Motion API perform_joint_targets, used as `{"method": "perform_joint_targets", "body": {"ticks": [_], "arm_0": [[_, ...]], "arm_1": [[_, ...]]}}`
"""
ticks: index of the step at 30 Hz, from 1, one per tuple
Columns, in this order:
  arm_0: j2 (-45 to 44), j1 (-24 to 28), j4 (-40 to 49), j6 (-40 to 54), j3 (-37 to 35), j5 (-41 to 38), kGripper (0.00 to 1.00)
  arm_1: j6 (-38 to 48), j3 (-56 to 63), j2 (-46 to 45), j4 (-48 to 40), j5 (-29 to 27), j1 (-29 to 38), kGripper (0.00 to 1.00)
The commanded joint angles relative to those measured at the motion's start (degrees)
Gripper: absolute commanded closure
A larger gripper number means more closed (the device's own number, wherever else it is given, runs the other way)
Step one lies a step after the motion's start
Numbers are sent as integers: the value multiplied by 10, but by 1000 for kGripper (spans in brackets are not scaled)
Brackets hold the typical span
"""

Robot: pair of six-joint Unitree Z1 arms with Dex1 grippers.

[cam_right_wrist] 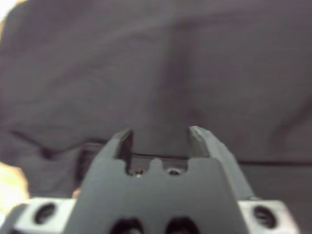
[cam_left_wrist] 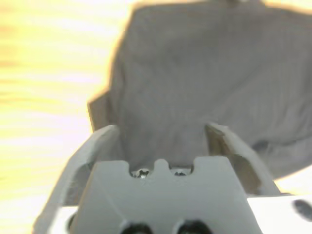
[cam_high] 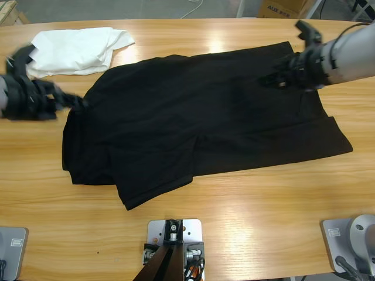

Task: Fold clothes

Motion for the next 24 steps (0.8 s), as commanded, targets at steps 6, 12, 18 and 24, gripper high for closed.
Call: {"method": "perform_joint_targets", "body": {"ticks": [6, 12, 18, 24], "arm_0": [[143, 101, 134, 2, -161, 36, 0], [209, 139, 154, 125, -270, -44, 12], [218, -66, 152, 77, -187, 11, 13], [220, -169, 190, -57, -164, 76, 9]], "arm_1": [[-77, -109, 62, 143, -60, -164, 0], [-81, -185, 135, 189, -7, -187, 0], [-45, -113, 100, 166, -84, -138, 0], [95, -23, 48, 150, -136, -47, 0]]}}
